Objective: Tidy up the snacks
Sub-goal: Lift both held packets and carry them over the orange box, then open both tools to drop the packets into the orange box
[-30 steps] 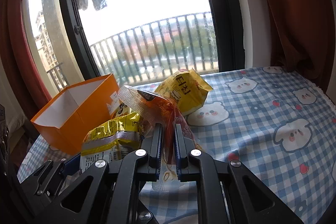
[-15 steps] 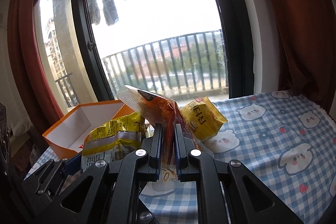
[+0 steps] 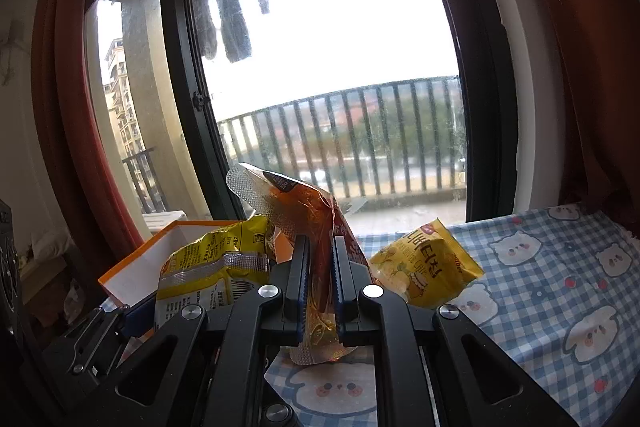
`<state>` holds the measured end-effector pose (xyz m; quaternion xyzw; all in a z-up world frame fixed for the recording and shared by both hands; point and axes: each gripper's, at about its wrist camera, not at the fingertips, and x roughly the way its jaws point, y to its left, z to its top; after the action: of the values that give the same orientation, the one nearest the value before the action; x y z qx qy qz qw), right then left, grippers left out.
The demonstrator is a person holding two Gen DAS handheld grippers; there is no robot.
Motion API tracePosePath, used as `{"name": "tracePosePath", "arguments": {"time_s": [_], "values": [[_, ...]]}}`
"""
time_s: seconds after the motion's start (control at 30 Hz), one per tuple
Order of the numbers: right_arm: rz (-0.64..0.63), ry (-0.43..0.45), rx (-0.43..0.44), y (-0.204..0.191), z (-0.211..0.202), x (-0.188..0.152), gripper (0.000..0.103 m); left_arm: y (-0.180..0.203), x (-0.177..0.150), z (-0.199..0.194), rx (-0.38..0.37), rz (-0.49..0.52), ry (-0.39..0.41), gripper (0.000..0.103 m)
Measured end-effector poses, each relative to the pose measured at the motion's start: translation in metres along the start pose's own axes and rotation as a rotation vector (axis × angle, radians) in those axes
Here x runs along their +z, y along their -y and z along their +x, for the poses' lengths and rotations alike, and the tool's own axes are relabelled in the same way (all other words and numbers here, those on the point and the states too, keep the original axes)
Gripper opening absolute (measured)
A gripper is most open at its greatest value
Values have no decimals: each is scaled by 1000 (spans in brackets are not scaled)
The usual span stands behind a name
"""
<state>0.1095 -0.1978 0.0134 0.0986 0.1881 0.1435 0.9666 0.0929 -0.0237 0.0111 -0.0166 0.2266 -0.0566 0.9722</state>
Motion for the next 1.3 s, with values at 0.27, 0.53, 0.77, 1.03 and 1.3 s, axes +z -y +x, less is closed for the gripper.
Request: {"name": "tracePosePath", "arguments": {"time_s": [0.27, 0.53, 0.77, 1.03, 1.3], "values": [[-19, -2, 37, -30, 23, 8, 13, -24, 8, 5, 36, -23, 11, 78], [-68, -27, 91, -64, 54, 12, 13, -52, 9, 14, 93, -76, 10, 78], [-87, -57, 143, -91, 78, 10, 13, -74, 9, 18, 136, -99, -8, 78], [-86, -111, 183, -115, 111, 7, 13, -99, 15, 36, 179, -110, -53, 79], [-46, -243, 215, -125, 155, -9, 13, -113, 5, 66, 203, -148, -155, 79]]}}
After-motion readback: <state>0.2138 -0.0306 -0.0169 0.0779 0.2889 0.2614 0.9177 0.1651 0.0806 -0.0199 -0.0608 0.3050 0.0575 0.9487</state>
